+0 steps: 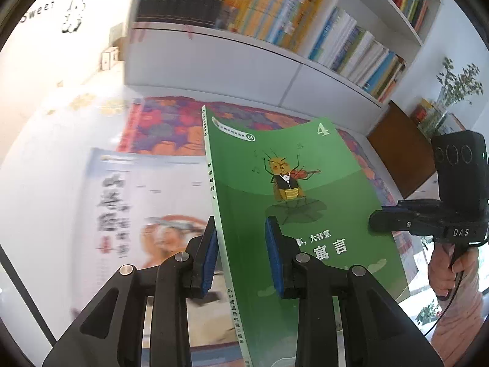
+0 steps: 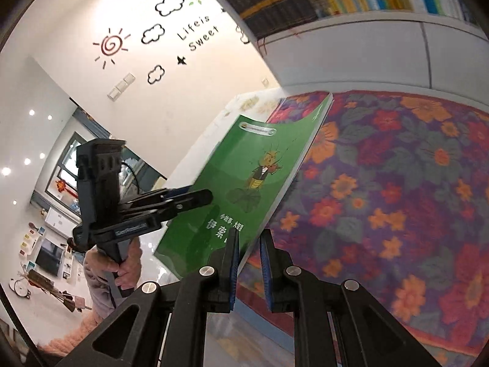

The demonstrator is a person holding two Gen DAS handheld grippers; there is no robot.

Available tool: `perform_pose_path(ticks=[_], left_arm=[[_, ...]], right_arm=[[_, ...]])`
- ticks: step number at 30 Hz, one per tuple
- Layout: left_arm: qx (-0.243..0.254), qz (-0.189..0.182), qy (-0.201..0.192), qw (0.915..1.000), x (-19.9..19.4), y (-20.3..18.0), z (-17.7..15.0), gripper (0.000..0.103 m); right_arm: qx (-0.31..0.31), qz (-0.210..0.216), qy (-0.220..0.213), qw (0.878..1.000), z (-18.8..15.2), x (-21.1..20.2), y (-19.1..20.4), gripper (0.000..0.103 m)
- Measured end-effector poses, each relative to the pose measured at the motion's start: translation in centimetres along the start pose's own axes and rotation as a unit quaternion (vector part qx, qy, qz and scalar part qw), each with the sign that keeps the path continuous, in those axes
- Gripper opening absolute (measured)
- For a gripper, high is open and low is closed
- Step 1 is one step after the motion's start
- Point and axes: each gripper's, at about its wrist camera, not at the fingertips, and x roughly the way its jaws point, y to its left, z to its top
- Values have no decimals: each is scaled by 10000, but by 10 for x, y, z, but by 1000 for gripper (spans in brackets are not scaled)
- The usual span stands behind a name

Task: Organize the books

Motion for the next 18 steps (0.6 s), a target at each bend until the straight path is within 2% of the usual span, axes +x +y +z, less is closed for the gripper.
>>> perform_pose_path(ticks=[5, 8, 11, 18], left_arm=[[-263, -54, -150, 9995, -20, 41, 0, 28], [-332, 116, -196, 9992, -26, 57, -1, 28], [-348, 244, -179, 9989, -29, 67, -1, 28], [-224, 123, -184, 9995, -29, 78, -3, 28]], right_arm=[[-197, 108, 106, 9997, 16, 32, 26, 13], [-169, 206, 200, 9994, 21, 54, 34, 13], [-119, 283, 302, 9991, 22, 75, 39, 13], [111, 373, 384, 9985, 19, 103, 36, 13]])
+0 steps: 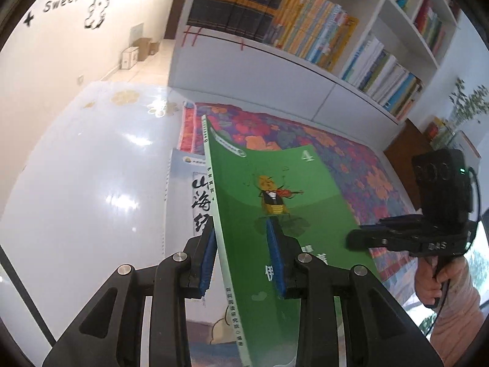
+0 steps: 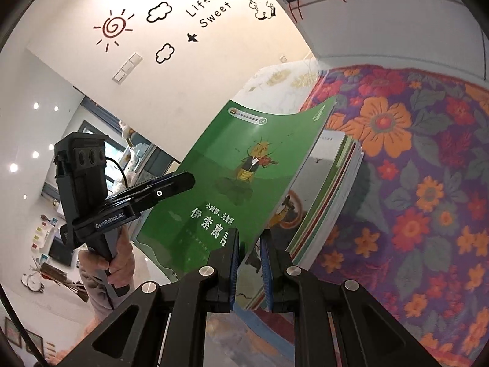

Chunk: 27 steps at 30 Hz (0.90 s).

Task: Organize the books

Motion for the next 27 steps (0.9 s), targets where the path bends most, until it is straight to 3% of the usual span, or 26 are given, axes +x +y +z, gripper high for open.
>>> perform_pose_path(ticks=[11, 27], left_arm=[[-95, -67, 164, 9998, 14, 21, 2, 28], [-204, 41, 384, 9990, 28, 36, -6, 30]], right_arm=[[-11, -111, -2, 9999, -4, 8, 2, 14], [234, -44, 339, 9991, -6, 33, -7, 15]])
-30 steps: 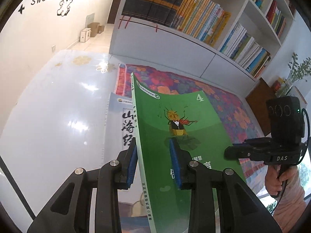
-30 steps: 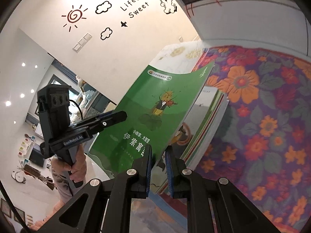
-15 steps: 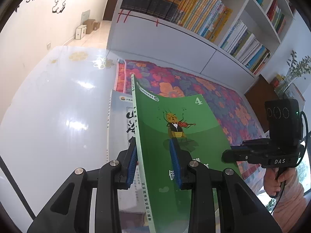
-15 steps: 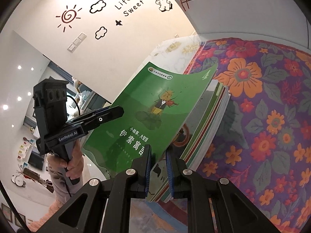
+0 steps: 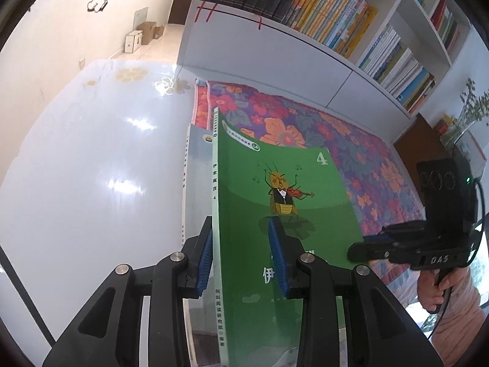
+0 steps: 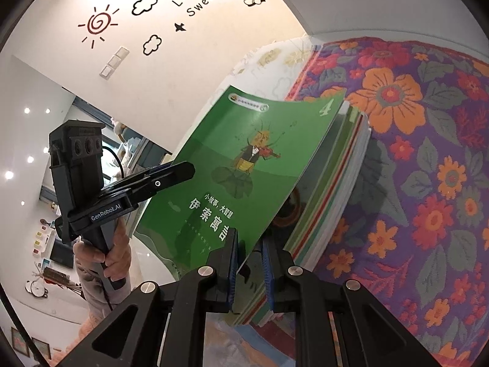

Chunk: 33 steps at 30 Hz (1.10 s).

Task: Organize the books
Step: 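Lower the green book against the front of the stack with the right tool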

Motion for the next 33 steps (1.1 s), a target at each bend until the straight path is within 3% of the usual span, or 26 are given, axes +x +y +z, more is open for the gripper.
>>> perform_pose_path(ticks=[7, 14, 22, 26, 29, 33], left_arm=[[75, 74, 75, 9999, 4, 2, 0, 30], [-84, 28, 179, 9998, 13, 10, -3, 30], [35, 226, 285, 9993, 14, 5, -3, 30], [63, 550, 189, 9983, 6, 4, -1, 31], [81, 598, 18, 9982, -2, 4, 3, 34], [1, 1179, 47, 9930, 1, 11, 2, 34]], right_arm=[[130, 77, 15, 9999, -7, 3, -3, 15], [100, -37, -51, 9999, -9, 1, 2, 15], [273, -254, -137, 9992, 0, 0, -8, 15], [361, -202, -131, 9991, 2, 1, -12, 15], [436, -130, -135, 9989, 4, 1, -14, 15], [414, -189, -135, 9989, 5, 2, -12, 15]])
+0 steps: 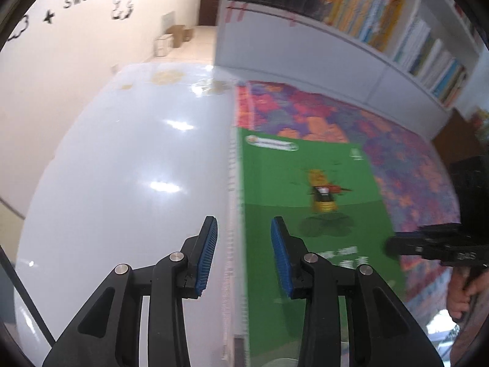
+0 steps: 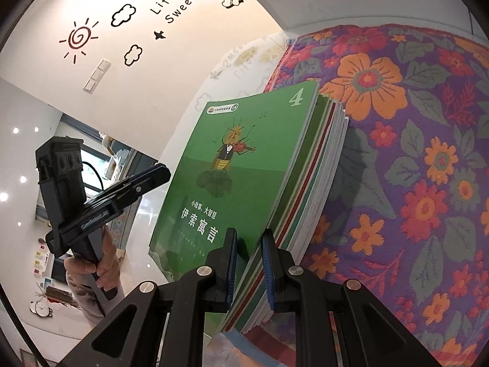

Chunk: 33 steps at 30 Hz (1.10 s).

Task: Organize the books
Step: 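Lower the green book against the front of the stack with the right tool, then open the right tool and pull both tools back from the stack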

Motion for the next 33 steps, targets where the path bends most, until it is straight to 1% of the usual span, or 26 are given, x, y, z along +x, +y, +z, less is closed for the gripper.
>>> perform_pose_path(ticks=[3, 4, 5, 7, 8, 10, 11, 14, 17, 22, 27, 31, 33], left_arm=[[-384, 365, 59, 9986, 4, 12, -2, 35], [-405, 384, 62, 9984, 5, 13, -2, 36], [-352, 302, 78, 9989, 5, 11, -2, 36], [-234, 87, 294, 9993, 9, 3, -6, 36], [-162, 55, 323, 9993, 10, -2, -7, 36], [1, 134, 320, 9994, 10, -13, -11, 38], [43, 189, 320, 9993, 10, -17, -11, 40], [97, 239, 350, 9991, 10, -21, -10, 42], [-15, 96, 380, 9992, 10, -15, -7, 42], [31, -120, 366, 9993, 10, -16, -7, 42], [190, 59, 347, 9992, 11, -26, -9, 42], [128, 104, 320, 9994, 10, -26, -9, 42], [181, 246, 191, 9993, 5, -32, -9, 42]], right_arm=[[-7, -2, -13, 10000, -1, 1, 0, 16], [-2, 5, -17, 10000, -1, 1, -1, 16], [7, 16, -15, 10000, -1, 2, -1, 16], [22, 22, -18, 10000, -2, 1, -1, 17], [31, 26, -16, 10000, -2, 1, -1, 17], [59, 33, -13, 10000, -3, 1, -1, 17], [58, 29, -11, 10000, -4, 1, 0, 17], [12, -54, -14, 10000, -6, 1, 4, 17], [-165, -222, -8, 9996, -5, 2, 12, 19], [-227, -334, 4, 9992, -5, 3, 13, 19], [-138, -355, -25, 9993, -6, 1, 8, 20], [-131, -373, -26, 9992, -6, -1, 9, 21], [-59, -343, -26, 9994, -6, -2, 8, 20]])
